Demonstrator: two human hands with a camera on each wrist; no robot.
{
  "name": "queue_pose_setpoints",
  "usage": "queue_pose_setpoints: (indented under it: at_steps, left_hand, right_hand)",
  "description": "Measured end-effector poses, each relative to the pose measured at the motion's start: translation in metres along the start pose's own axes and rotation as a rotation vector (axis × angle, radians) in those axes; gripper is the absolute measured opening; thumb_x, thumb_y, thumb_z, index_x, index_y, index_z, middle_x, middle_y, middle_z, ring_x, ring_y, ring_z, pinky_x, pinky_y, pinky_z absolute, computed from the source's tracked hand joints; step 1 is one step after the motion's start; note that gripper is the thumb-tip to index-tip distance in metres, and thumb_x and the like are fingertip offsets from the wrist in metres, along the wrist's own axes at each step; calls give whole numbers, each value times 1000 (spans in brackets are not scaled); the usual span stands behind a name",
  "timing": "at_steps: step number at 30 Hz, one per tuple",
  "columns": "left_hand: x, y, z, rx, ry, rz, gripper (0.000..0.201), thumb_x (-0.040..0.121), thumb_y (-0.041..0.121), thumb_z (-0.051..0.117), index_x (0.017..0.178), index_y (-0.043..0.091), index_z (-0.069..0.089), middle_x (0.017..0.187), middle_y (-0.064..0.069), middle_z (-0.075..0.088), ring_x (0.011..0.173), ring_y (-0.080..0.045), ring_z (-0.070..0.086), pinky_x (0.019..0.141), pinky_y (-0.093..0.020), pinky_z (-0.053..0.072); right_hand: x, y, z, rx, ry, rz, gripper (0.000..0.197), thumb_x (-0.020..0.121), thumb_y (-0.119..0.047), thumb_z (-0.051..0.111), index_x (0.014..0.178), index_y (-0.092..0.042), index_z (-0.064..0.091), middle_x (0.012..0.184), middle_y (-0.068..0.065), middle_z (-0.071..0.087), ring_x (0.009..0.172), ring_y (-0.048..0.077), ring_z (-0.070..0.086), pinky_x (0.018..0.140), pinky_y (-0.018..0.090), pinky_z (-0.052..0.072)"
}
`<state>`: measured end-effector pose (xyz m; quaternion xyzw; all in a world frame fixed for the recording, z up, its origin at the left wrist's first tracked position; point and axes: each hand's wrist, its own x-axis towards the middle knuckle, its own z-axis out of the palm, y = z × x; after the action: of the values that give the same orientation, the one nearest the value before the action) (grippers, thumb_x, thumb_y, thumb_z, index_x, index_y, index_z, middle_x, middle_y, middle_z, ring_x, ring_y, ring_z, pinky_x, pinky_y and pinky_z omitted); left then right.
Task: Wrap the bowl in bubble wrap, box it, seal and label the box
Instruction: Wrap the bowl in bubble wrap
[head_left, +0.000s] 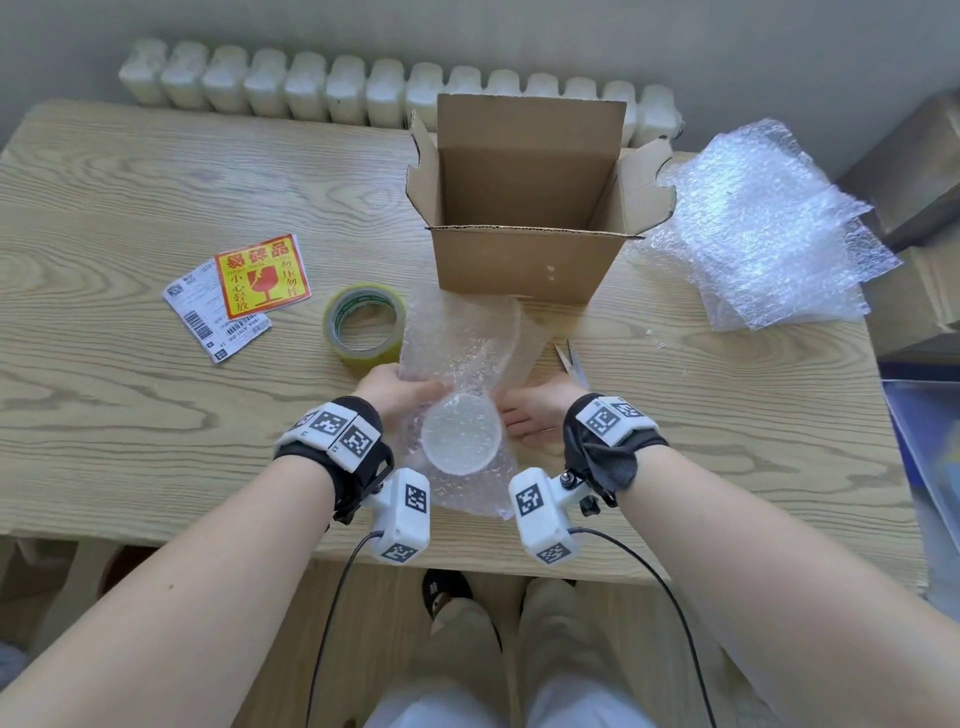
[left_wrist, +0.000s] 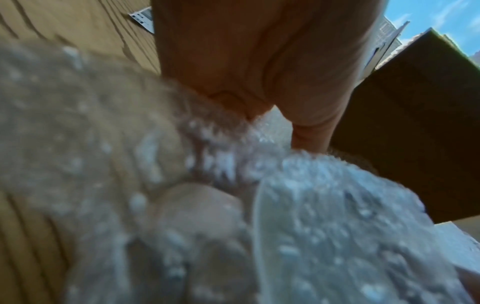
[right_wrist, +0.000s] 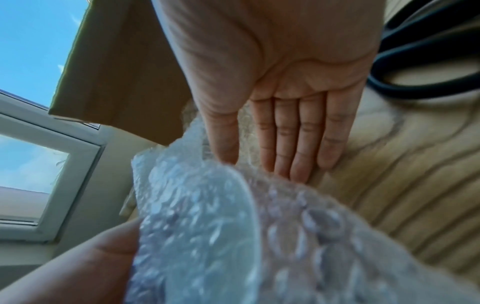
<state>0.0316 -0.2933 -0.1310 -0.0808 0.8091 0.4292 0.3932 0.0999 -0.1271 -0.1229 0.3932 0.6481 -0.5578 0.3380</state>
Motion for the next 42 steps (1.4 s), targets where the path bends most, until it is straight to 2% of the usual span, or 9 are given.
queue_pose_setpoints:
  at_steps: [4, 9, 16, 18, 23, 27, 30, 36, 42]
  left_hand:
    - [-2, -5, 4, -37, 20, -45, 15, 85, 19, 69, 78, 11, 60, 71, -1, 61, 60, -13, 55, 49, -22, 40]
    - [2, -14, 3, -29, 41, -53, 22, 86, 10, 66, 67, 12, 55, 64, -2, 57, 62, -20, 55, 51, -20, 44]
    - [8, -14, -5, -12, 117, -17, 25, 89, 20, 64, 106, 2, 65, 109, -21, 67, 69, -25, 60, 60, -26, 41]
    - [8, -12, -3, -26, 109, 6, 30, 91, 19, 62, 111, -3, 62, 92, -16, 69, 57, -20, 53, 50, -24, 34]
    - [6, -12, -5, -92, 53, -39, 11, 90, 19, 63, 83, 11, 60, 54, 1, 54, 38, -8, 50, 41, -17, 39]
    - [12, -9, -11, -241, -36, -36, 11, 87, 21, 65, 80, 13, 61, 87, -14, 64, 78, -27, 57, 74, -38, 44]
    - [2, 8, -12, -345, -50, 19, 18, 95, 15, 54, 77, 13, 52, 76, -6, 56, 63, -20, 49, 60, -31, 39]
    - [-3, 30, -11, -436, -30, 144, 28, 95, 4, 50, 67, 8, 51, 45, 2, 58, 35, -8, 53, 39, -15, 41]
    - [-5, 32, -1, -371, -21, 147, 20, 93, 12, 56, 73, 14, 57, 70, -4, 59, 55, -16, 50, 51, -24, 35]
  right_hand:
    - [4, 0, 4, -35, 37, -8, 34, 90, -20, 63, 115, 2, 61, 117, 13, 67, 99, 21, 64, 77, 28, 52]
    - [5, 2, 5, -34, 113, 20, 11, 86, -12, 65, 79, -3, 64, 78, 5, 66, 73, 16, 65, 74, 28, 57]
    - [3, 8, -17, 322, 115, 57, 12, 96, -10, 48, 101, -1, 54, 92, 14, 64, 77, 25, 61, 79, 35, 53]
    - [3, 10, -19, 354, 78, 55, 18, 96, -18, 52, 107, -3, 52, 96, 13, 64, 82, 26, 61, 74, 35, 52]
    - [4, 0, -14, 168, 49, 52, 52, 75, -37, 78, 104, 2, 58, 102, 16, 68, 87, 30, 65, 80, 42, 53]
    - [5, -5, -9, 302, 52, -15, 52, 83, -28, 70, 128, -8, 54, 127, 14, 60, 112, 32, 58, 89, 48, 51]
    - [0, -13, -14, 440, 41, -110, 31, 91, -14, 61, 120, -4, 58, 121, 14, 63, 105, 28, 59, 76, 39, 53]
    - [-9, -25, -31, 479, 172, -249, 34, 88, -6, 63, 121, 1, 57, 106, 15, 67, 99, 30, 63, 98, 45, 48]
    - [-6, -14, -38, 515, 196, -243, 28, 90, -3, 59, 117, 0, 57, 90, 9, 64, 77, 20, 61, 65, 29, 48]
